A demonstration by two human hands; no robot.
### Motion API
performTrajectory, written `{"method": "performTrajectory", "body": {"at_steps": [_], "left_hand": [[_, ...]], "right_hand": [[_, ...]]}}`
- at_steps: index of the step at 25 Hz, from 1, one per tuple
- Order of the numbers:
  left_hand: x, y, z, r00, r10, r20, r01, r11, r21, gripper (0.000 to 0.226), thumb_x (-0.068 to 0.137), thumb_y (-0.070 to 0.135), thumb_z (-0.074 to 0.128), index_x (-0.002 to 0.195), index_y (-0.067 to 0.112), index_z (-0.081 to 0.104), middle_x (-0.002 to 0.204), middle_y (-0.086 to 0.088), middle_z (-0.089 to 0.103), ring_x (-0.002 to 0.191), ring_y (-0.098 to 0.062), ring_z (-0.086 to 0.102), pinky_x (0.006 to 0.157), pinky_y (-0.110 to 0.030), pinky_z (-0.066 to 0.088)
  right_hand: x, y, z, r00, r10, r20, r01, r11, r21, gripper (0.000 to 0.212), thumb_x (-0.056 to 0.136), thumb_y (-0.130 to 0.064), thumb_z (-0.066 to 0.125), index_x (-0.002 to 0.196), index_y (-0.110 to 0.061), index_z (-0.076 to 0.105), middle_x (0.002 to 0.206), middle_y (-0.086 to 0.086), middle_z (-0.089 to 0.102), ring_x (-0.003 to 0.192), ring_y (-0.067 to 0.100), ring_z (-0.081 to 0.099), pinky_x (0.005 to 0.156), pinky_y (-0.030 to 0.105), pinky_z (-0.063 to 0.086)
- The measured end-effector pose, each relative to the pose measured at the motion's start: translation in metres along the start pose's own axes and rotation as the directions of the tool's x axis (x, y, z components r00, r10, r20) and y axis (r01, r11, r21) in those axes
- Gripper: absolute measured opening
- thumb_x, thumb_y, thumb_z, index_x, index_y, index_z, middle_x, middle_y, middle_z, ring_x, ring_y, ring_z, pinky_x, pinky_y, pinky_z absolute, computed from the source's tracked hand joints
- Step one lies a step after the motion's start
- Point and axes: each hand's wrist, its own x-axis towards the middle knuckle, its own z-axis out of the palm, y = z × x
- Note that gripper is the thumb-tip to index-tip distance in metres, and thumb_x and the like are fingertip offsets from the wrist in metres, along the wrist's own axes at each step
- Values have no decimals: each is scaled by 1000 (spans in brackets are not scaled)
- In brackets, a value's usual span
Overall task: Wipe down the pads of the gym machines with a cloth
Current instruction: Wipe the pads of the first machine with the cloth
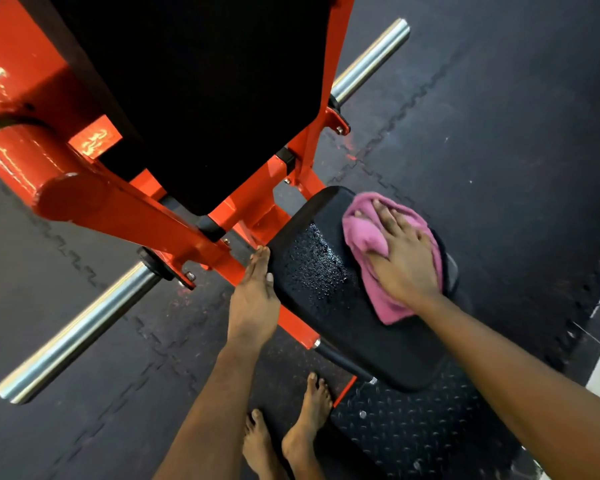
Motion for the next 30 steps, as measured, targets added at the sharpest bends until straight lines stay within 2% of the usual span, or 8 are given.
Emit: {"method": "performTrajectory", "body": {"at_steps": [3, 7, 9, 14, 17, 24, 27, 30], "left_hand": [[0, -6, 0, 1000, 15, -4, -15, 1000, -2, 47, 106, 15, 40, 153, 19, 38, 159, 2, 34, 148, -17, 30, 122, -31, 24], [0, -8, -1, 1000, -10, -6, 10, 996, -85, 51, 103, 6, 43, 152, 19, 39, 158, 2, 36, 147, -15, 31, 123, -29, 21], [0, -7, -2, 1000, -13, 1, 13, 997, -72, 50, 104, 8, 42, 153, 20, 38, 159, 4, 34, 148, -14, 28, 122, -28, 18], [4, -15, -8, 996, 59, 64, -58, 998, -17, 51, 105, 10, 41, 155, 19, 34, 161, 4, 29, 149, -13, 24, 122, -25, 16], [4, -17, -6, 995, 83, 53, -83, 997, -7, 50, 105, 10, 39, 154, 16, 34, 161, 2, 29, 149, -13, 25, 119, -20, 13], [5, -13, -13, 987, 115, 113, -122, 991, 61, 51, 105, 10, 39, 155, 10, 30, 163, -3, 25, 150, -16, 22, 117, -17, 9], [6, -15, -14, 983, 120, 138, -131, 988, 77, 52, 104, 10, 39, 155, 9, 30, 163, -4, 26, 151, -17, 23, 118, -17, 10], [7, -15, -16, 982, 127, 141, -141, 986, 90, 51, 104, 11, 40, 155, 9, 31, 162, -5, 28, 150, -19, 26, 117, -17, 12]], "right_hand": [[54, -53, 12, 998, 66, -1, -65, 997, 47, 68, 95, -60, 30, 159, -41, 21, 169, -5, 16, 154, 29, 18, 122, 59, 16], [12, -48, 14, 954, -287, 91, 290, 956, -31, 74, 87, -51, 37, 158, -44, 21, 170, -10, 11, 157, 23, 9, 123, 57, 13], [-39, -25, 11, 936, -339, 94, 344, 938, -39, 78, 87, -49, 42, 159, -48, 12, 170, -13, 6, 157, 17, 5, 123, 56, 14], [-72, 13, -5, 1000, 26, -14, -26, 999, 41, 72, 91, -57, 33, 159, -48, 11, 169, -17, 7, 156, 12, 8, 123, 56, 16], [-15, -27, 6, 946, 311, -89, -305, 950, 75, 69, 91, -56, 33, 158, -41, 25, 168, -5, 21, 152, 27, 23, 119, 58, 19], [-111, -44, 24, 999, -35, 10, 36, 994, -101, 74, 93, -57, 43, 160, -45, 14, 170, -13, 7, 157, 17, 6, 125, 49, 9], [-142, -5, 11, 994, 94, -55, -98, 992, -81, 75, 91, -63, 35, 160, -44, 14, 169, -12, 11, 156, 18, 13, 125, 49, 13], [-137, 20, 3, 914, 373, -158, -375, 927, 21, 73, 92, -61, 30, 160, -41, 14, 168, -4, 21, 154, 26, 22, 121, 57, 23]]}}
